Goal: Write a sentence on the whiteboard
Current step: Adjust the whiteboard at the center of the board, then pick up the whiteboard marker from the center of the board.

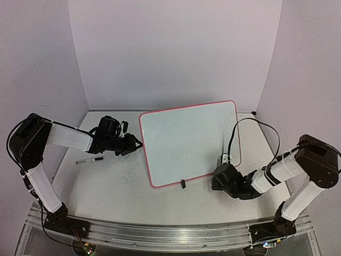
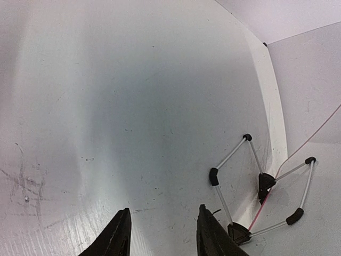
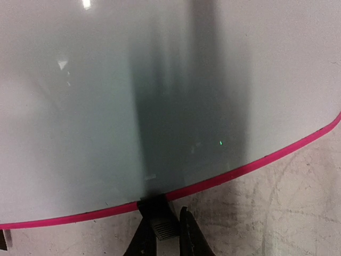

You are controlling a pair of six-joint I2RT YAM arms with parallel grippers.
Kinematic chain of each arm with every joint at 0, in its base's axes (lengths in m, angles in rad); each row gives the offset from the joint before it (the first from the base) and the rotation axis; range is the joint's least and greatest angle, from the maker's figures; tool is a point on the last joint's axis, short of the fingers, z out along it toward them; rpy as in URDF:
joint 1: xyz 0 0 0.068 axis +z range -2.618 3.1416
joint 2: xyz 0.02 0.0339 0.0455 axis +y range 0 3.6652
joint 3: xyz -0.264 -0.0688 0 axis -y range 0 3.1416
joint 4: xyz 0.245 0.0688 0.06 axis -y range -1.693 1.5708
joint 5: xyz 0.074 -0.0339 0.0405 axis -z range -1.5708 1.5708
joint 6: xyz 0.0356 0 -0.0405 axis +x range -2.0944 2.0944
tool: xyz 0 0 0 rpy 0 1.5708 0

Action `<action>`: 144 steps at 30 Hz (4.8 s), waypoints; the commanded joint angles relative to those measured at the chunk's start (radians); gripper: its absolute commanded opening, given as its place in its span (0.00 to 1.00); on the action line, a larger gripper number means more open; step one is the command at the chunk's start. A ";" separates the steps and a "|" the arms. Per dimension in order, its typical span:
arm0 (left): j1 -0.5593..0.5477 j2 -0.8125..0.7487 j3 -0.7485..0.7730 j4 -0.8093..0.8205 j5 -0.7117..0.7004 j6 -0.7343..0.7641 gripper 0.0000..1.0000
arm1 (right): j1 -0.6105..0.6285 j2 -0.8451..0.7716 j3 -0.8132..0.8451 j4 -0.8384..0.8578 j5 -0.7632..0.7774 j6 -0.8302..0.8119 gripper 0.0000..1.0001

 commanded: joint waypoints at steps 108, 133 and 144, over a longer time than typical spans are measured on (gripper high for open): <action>0.358 -0.295 0.210 -0.986 -0.473 -0.727 0.84 | 0.287 -0.667 0.377 -0.812 -0.083 0.059 0.98; 0.357 0.142 0.391 -1.097 -0.425 -0.846 0.68 | 0.286 -0.631 0.348 -0.793 -0.022 0.074 0.98; 0.356 0.258 0.440 -1.105 -0.424 -0.876 0.60 | 0.286 -0.568 0.344 -0.748 -0.045 0.057 0.98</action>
